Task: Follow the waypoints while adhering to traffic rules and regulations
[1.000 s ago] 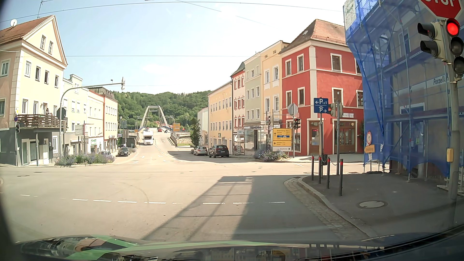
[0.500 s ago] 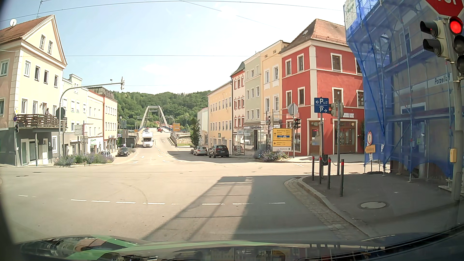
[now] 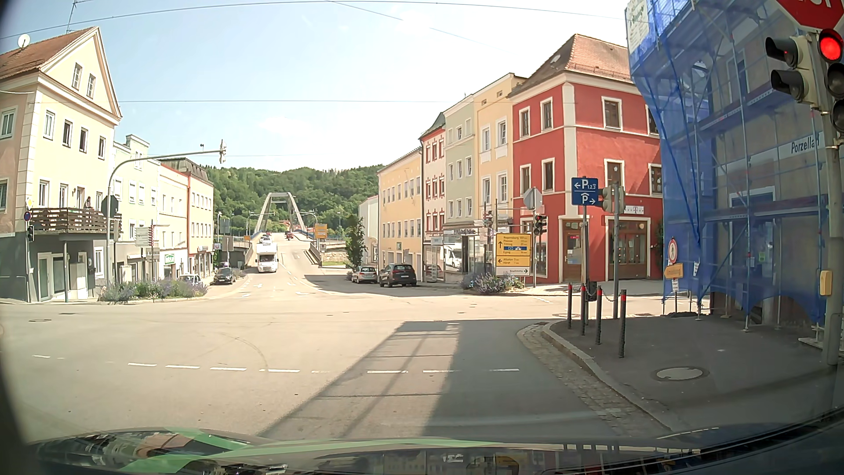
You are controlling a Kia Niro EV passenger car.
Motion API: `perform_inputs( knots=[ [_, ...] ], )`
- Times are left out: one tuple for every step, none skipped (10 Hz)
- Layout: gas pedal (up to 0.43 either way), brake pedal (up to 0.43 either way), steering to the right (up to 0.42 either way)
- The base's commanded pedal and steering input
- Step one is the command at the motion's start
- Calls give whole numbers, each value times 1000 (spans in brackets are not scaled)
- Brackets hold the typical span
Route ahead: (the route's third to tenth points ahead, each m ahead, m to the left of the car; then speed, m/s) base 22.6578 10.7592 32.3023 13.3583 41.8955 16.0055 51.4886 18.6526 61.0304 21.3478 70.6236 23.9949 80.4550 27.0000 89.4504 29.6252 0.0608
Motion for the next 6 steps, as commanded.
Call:
perform_inputs(
  knots=[
    [0, 195, 19],
    [0, 201, 19],
    [0, 207, 19],
    [0, 232, 18],
    [0, 244, 18],
    [0, 268, 19]
  ],
)
